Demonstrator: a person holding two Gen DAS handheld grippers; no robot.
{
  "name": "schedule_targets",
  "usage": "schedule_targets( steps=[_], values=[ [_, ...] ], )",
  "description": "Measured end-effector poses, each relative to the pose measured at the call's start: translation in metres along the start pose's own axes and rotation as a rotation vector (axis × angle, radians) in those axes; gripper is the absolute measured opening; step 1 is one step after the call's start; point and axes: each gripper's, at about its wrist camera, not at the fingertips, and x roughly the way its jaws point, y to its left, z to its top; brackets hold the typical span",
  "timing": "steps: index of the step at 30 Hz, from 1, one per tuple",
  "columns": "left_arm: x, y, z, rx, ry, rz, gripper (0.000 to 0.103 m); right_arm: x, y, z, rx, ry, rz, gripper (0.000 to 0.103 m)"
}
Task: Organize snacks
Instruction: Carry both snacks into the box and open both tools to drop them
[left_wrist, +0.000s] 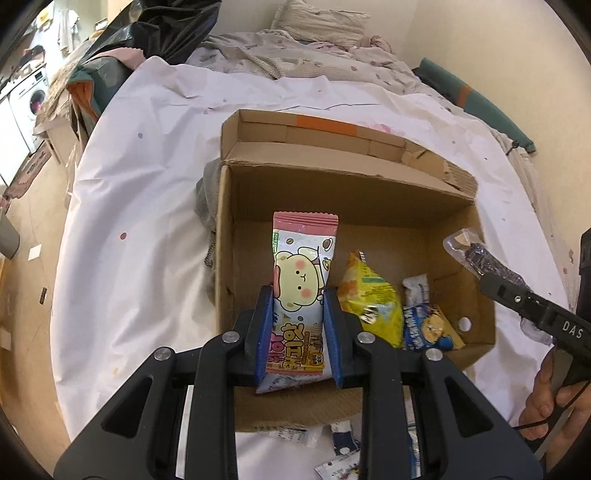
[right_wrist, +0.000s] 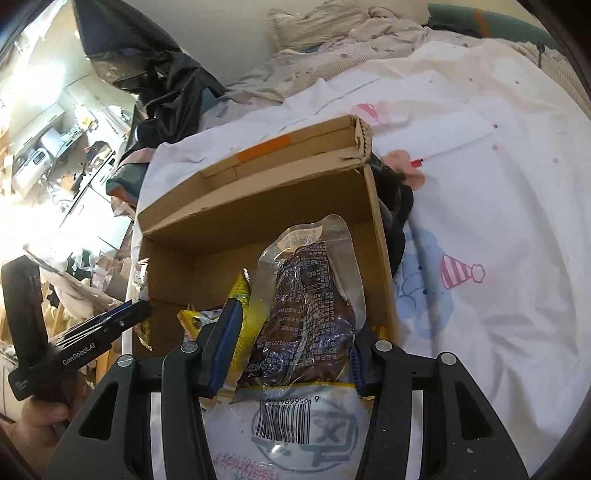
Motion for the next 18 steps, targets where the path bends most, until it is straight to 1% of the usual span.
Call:
schedule_targets(
  steps=[4, 9, 12, 14, 16, 17, 18],
  values=[
    [0.007, 0.005, -0.001, -0.031, 0.028, -0.018, 0.023, 0.013, 0.003, 0.002, -0.006, 0.017, -0.014, 0.053],
    [0.010, 0.000, -0.002, -0.008, 0.030, -0.010, 0.023, 0.022, 0.008, 0.003, -0.018, 0.029, -0.022, 0.053],
    [0.009, -0.001, -0.001, -0.016, 0.030, -0.022, 0.023, 0.025, 0.009, 0.002, -0.026, 0.025, -0.040, 0.057],
    [0.009, -0.003, -0.001, 0.000, 0.025, -0.010, 0.023, 0.027, 0.007, 0.002, -0.019, 0.026, -0.046, 0.058],
    [0.010, -0.004, -0.001, 0.006, 0.028, -0.004, 0.023, 0.030, 0.004, 0.002, -0.002, 0.036, -0.050, 0.062],
    [0.010, -0.005, -0.001, 0.004, 0.032, -0.003, 0.024, 0.030, 0.002, 0.002, 0.013, 0.036, -0.054, 0.063],
    [0.011, -0.005, -0.001, 0.003, 0.038, -0.003, 0.029, 0.031, 0.000, 0.003, 0.024, 0.039, -0.051, 0.065]
  ],
)
